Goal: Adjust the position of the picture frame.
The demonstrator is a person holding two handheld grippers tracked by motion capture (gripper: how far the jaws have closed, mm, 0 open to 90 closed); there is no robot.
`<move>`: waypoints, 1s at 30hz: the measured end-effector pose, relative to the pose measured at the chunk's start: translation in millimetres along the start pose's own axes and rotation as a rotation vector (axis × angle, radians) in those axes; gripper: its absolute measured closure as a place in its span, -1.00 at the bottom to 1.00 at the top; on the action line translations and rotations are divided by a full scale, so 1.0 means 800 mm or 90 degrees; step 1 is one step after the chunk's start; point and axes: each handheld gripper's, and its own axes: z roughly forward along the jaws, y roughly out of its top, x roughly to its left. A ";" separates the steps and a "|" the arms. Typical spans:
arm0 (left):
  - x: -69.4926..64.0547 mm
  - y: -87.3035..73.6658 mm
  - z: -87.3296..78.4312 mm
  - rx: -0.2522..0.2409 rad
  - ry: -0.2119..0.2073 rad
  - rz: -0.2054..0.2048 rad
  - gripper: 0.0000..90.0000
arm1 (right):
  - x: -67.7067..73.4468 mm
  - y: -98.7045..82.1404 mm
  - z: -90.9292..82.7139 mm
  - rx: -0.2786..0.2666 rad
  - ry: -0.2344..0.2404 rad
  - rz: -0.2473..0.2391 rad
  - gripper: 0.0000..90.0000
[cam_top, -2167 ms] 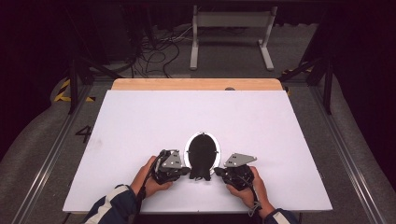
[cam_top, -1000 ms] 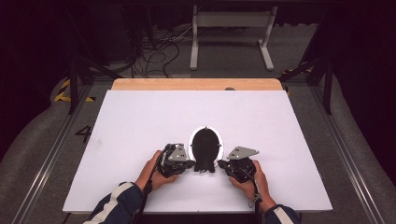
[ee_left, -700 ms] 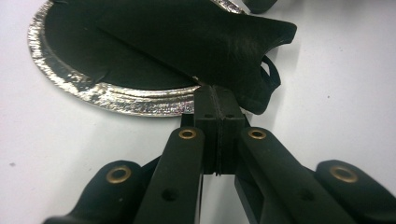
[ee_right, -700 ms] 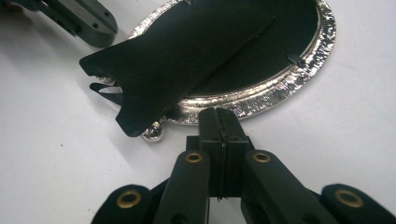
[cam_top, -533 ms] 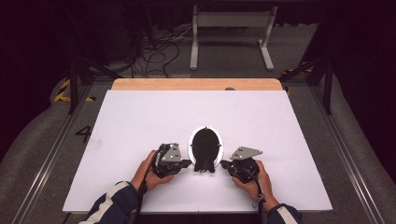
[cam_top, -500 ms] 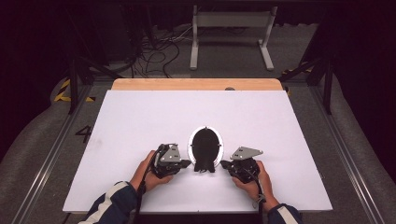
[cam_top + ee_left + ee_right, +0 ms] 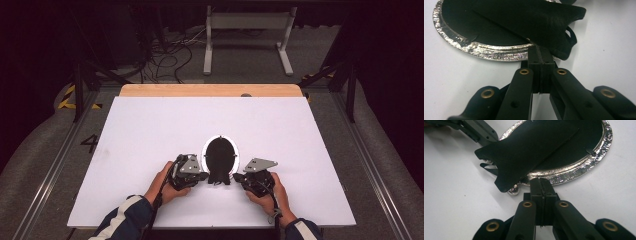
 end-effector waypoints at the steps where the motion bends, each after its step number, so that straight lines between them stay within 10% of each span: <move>1: 0.000 0.001 0.000 0.001 0.002 0.000 1.00 | 0.000 0.000 0.000 0.000 0.000 0.001 1.00; 18: 0.001 0.004 0.002 -0.003 0.009 -0.005 1.00 | 0.000 0.001 0.002 -0.001 0.008 0.003 1.00; 30: 0.007 -0.041 -0.076 -0.076 0.056 -0.026 0.72 | -0.013 0.001 -0.026 -0.020 -0.006 0.018 0.91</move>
